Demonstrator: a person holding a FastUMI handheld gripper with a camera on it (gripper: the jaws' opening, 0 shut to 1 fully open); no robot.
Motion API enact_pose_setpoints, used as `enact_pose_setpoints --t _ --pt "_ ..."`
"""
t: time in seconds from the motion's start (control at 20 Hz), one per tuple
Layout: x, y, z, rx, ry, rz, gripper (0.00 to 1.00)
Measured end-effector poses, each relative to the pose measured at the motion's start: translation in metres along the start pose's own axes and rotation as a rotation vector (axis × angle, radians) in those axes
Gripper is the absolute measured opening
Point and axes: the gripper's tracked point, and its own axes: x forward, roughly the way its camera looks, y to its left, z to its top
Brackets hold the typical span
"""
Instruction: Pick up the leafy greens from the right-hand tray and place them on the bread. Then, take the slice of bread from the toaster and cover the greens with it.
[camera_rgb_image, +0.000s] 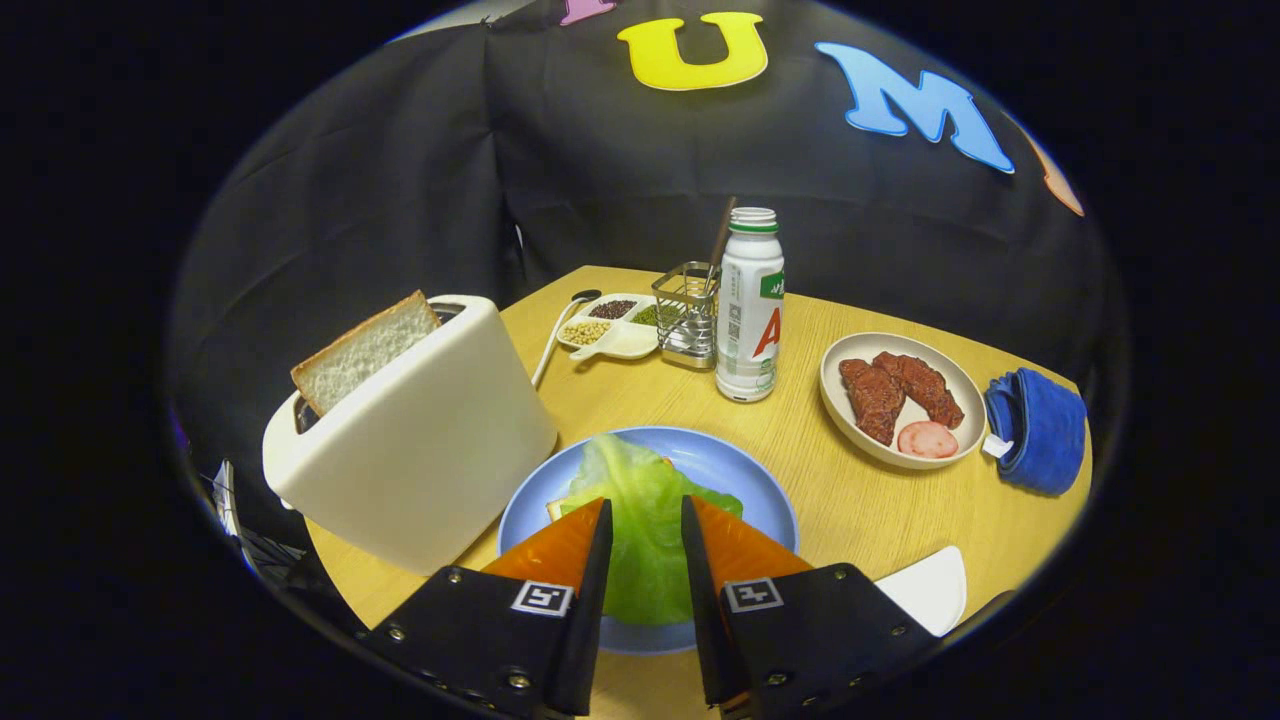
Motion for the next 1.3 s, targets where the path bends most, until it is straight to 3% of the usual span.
enact_pose_setpoints --t 0.15,0.7,0.9,1.3 --pt "-0.019 0.006 0.006 0.015 -0.064 0.012 0.41" --pt "-0.061 0.023 0.005 0.06 -0.405 -0.139 0.41" --pt "-0.071 0.036 0.012 0.021 -0.501 -0.177 0.41" --pt "-0.077 0.102 0.03 -0.005 -0.573 -0.114 0.41"
